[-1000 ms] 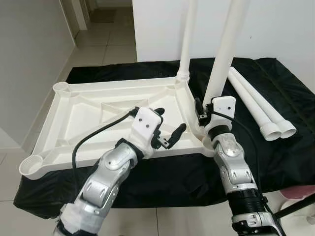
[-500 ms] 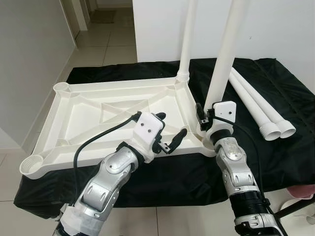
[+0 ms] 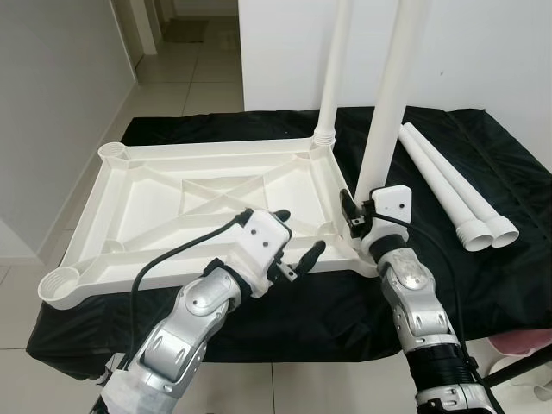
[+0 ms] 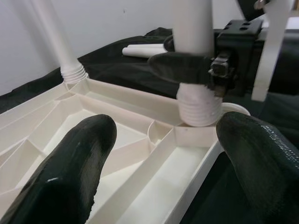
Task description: Building children table
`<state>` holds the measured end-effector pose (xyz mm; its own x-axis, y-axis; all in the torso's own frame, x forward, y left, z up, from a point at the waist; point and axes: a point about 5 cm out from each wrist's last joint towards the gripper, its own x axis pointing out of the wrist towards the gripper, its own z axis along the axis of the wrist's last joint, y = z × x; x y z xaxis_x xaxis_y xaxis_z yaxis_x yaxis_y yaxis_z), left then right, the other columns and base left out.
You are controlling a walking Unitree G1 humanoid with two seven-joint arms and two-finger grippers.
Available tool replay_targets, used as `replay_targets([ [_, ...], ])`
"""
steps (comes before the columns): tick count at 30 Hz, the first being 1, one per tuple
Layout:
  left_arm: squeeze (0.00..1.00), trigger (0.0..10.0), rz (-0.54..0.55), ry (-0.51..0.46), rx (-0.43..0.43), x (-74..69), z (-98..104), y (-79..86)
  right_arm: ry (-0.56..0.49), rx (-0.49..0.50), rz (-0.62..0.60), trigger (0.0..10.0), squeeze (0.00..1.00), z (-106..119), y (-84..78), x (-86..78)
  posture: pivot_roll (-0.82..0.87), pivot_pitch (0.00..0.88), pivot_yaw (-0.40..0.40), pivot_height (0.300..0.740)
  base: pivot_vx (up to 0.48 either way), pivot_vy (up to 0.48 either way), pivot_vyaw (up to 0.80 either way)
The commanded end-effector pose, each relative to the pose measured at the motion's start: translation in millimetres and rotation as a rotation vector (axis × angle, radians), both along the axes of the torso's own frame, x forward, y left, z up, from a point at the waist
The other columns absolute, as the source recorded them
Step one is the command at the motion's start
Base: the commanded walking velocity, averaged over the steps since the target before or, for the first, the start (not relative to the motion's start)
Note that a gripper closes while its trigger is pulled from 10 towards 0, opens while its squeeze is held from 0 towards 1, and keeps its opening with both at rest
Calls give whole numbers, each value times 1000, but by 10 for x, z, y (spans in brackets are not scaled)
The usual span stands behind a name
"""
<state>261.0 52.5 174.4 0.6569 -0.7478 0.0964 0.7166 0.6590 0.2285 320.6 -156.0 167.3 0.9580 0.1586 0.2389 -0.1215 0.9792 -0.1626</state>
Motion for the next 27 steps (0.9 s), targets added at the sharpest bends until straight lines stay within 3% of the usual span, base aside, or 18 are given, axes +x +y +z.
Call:
replay_targets([
  [1, 0, 10000, -56, 45, 35, -34, -102, -6, -1, 3, 7, 10000, 0, 2, -2, -29, 2, 0, -6, 740, 0, 0, 0],
  [12, 0, 10000, -31, 70, 80, 0, -173, 31, 55, 6, -73, 10000, 0, -184, -167, -123, -4, 0, 3, 740, 0, 0, 0],
  [27, 0, 10000, -49, 67, 106, 13, -174, 2, 81, -16, -61, 10000, 0, -345, -223, -177, -11, 0, 19, 740, 0, 0, 0],
])
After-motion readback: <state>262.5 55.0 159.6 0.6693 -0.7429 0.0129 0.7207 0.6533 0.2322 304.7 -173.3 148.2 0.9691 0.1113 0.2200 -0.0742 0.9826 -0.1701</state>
